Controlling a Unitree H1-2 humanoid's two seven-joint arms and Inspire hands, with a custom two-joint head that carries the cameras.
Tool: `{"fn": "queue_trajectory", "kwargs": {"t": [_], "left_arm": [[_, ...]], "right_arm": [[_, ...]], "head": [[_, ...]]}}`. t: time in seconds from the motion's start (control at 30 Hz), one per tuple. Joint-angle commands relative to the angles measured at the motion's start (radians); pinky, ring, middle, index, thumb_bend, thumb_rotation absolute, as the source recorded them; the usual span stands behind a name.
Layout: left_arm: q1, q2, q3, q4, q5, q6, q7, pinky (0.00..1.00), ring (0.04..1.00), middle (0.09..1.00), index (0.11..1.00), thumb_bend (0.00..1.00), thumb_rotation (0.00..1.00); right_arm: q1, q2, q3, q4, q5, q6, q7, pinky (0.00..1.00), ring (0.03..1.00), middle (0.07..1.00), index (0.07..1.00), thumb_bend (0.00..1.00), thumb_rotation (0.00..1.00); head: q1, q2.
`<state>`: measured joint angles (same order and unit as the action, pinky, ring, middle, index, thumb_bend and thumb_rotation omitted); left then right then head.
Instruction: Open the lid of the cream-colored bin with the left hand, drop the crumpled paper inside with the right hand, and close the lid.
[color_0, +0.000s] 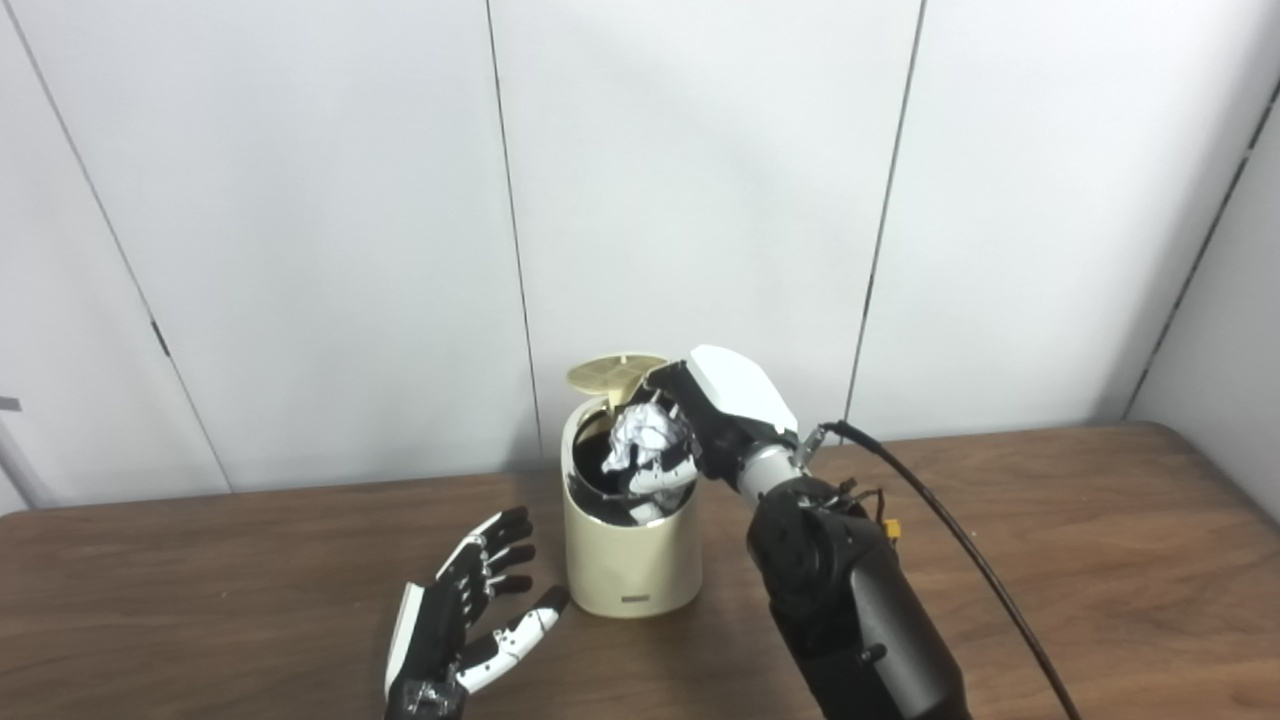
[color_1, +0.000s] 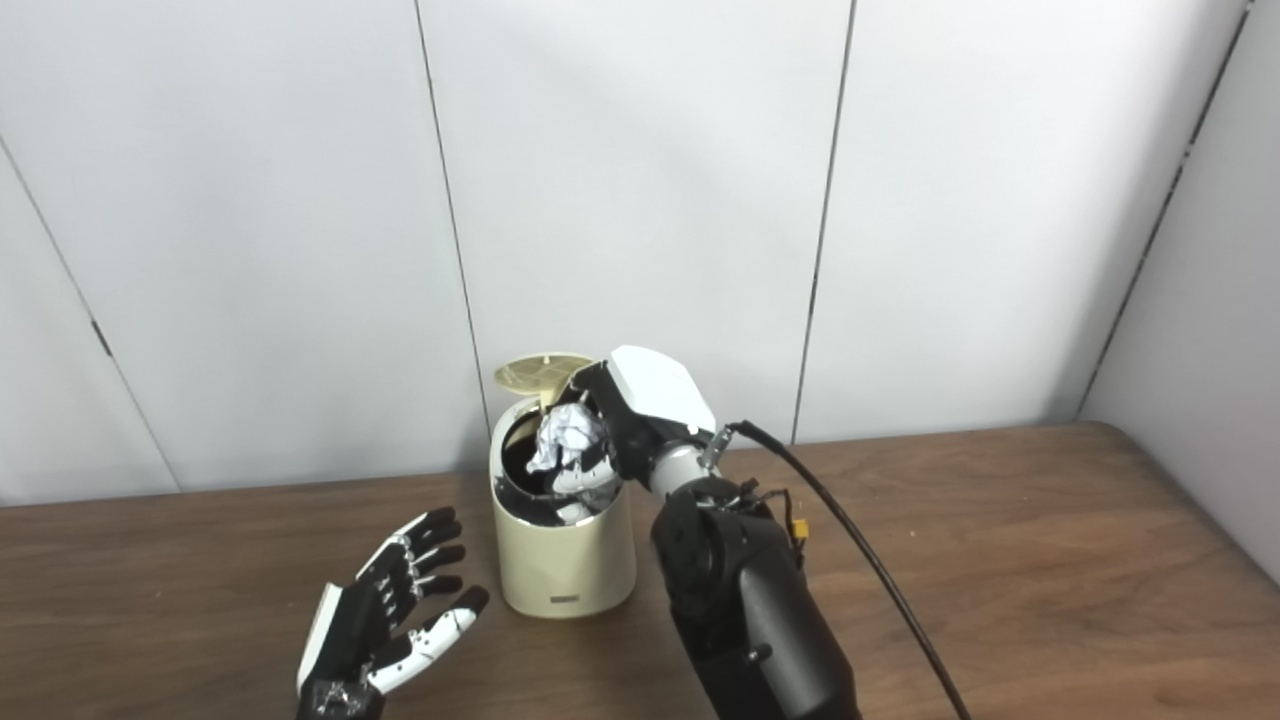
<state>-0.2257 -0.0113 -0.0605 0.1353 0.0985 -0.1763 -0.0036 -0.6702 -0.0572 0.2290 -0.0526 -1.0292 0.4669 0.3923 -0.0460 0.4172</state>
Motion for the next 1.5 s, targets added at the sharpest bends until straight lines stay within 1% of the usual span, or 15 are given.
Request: {"fn": "queue_trajectory", "kwargs": {"t": [0.0, 0.17, 0.2, 0.23, 0.27, 0.3, 0.37, 0.53, 0.7, 0.73, 0.77, 0.83, 0.87, 1.1, 1.47], "left_arm": [[-0.024, -0.007, 0.001, -0.042, -0.005, -0.017, 0.005, 0.71, 0.792, 0.833, 0.872, 0.62, 0.16], [-0.023, -0.007, 0.001, -0.045, -0.003, -0.011, 0.007, 0.70, 0.789, 0.832, 0.872, 0.63, 0.17], [-0.023, -0.007, 0.001, -0.045, -0.002, -0.012, 0.007, 0.70, 0.788, 0.833, 0.871, 0.63, 0.17], [-0.023, -0.007, 0.001, -0.046, -0.005, -0.011, 0.005, 0.70, 0.788, 0.833, 0.871, 0.63, 0.17], [-0.022, -0.007, 0.001, -0.047, -0.007, -0.009, 0.004, 0.70, 0.792, 0.835, 0.873, 0.62, 0.16], [-0.022, -0.006, 0.001, -0.047, -0.009, -0.008, 0.003, 0.71, 0.795, 0.837, 0.874, 0.62, 0.16], [-0.023, -0.006, 0.001, -0.048, -0.008, -0.007, 0.003, 0.71, 0.797, 0.837, 0.873, 0.62, 0.16], [-0.025, -0.005, 0.002, -0.044, -0.006, -0.011, 0.004, 0.70, 0.793, 0.835, 0.871, 0.63, 0.16], [-0.025, -0.005, 0.002, -0.043, -0.006, -0.012, 0.004, 0.70, 0.793, 0.832, 0.871, 0.62, 0.14], [-0.025, -0.004, 0.001, -0.043, -0.003, -0.014, 0.004, 0.70, 0.791, 0.830, 0.868, 0.62, 0.13], [-0.026, -0.004, 0.001, -0.042, -0.002, -0.016, 0.005, 0.70, 0.790, 0.830, 0.867, 0.62, 0.14], [-0.026, -0.004, 0.001, -0.042, -0.004, -0.016, 0.003, 0.70, 0.788, 0.829, 0.865, 0.62, 0.15], [-0.026, -0.004, 0.001, -0.042, -0.006, -0.017, 0.003, 0.70, 0.790, 0.829, 0.868, 0.63, 0.16], [-0.026, -0.002, 0.002, -0.042, -0.006, -0.016, 0.002, 0.70, 0.787, 0.831, 0.870, 0.62, 0.15], [-0.028, 0.001, 0.000, -0.039, 0.000, -0.021, 0.002, 0.69, 0.781, 0.830, 0.860, 0.62, 0.14]], "right_arm": [[-0.044, -0.004, 0.002, -0.021, -0.021, 0.002, 0.010, 0.26, 0.387, 0.484, 0.534, 0.52, 0.00], [-0.042, 0.007, -0.010, -0.029, -0.052, 0.003, 0.051, 0.29, 0.392, 0.503, 0.539, 0.51, 0.00], [-0.041, 0.009, -0.012, -0.030, -0.056, 0.003, 0.057, 0.31, 0.432, 0.574, 0.512, 0.51, 0.00], [-0.041, 0.010, -0.013, -0.031, -0.060, 0.003, 0.062, 0.32, 0.445, 0.598, 0.503, 0.51, 0.00], [-0.042, 0.010, -0.013, -0.031, -0.064, 0.003, 0.066, 0.35, 0.493, 0.633, 0.499, 0.52, 0.06], [-0.042, 0.010, -0.013, -0.031, -0.067, 0.002, 0.068, 0.36, 0.513, 0.651, 0.497, 0.52, 0.10], [-0.042, 0.009, -0.013, -0.031, -0.069, 0.002, 0.072, 0.39, 0.542, 0.677, 0.495, 0.52, 0.12], [-0.041, 0.010, -0.014, -0.033, -0.073, 0.002, 0.072, 0.39, 0.543, 0.683, 0.495, 0.52, 0.13], [-0.042, 0.020, -0.028, -0.036, -0.089, 0.003, 0.100, 0.43, 0.588, 0.731, 0.496, 0.52, 0.13], [-0.042, 0.022, -0.031, -0.038, -0.093, 0.003, 0.106, 0.44, 0.595, 0.747, 0.594, 0.73, 0.07], [-0.041, 0.025, -0.034, -0.039, -0.096, 0.003, 0.113, 0.44, 0.592, 0.749, 0.632, 0.80, 0.06], [-0.041, 0.028, -0.040, -0.044, -0.101, 0.003, 0.126, 0.44, 0.597, 0.759, 0.678, 0.86, 0.04], [-0.040, 0.030, -0.042, -0.046, -0.102, 0.003, 0.129, 0.44, 0.602, 0.767, 0.702, 0.86, 0.04], [-0.038, 0.029, -0.043, -0.051, -0.093, 0.002, 0.123, 0.42, 0.587, 0.751, 0.716, 0.87, 0.03], [-0.034, 0.029, -0.048, -0.051, -0.084, 0.002, 0.114, 0.43, 0.597, 0.754, 0.763, 0.88, 0.04]], "head": [[0.000, 0.001], [0.000, 0.001], [0.000, 0.001], [0.001, 0.003], [0.001, 0.003], [0.001, 0.003], [0.000, 0.003], [-0.001, 0.001], [-0.002, 0.000], [-0.001, 0.000], [-0.001, 0.000], [-0.001, 0.000], [-0.001, 0.000], [-0.001, 0.002], [-0.002, 0.005]]}}
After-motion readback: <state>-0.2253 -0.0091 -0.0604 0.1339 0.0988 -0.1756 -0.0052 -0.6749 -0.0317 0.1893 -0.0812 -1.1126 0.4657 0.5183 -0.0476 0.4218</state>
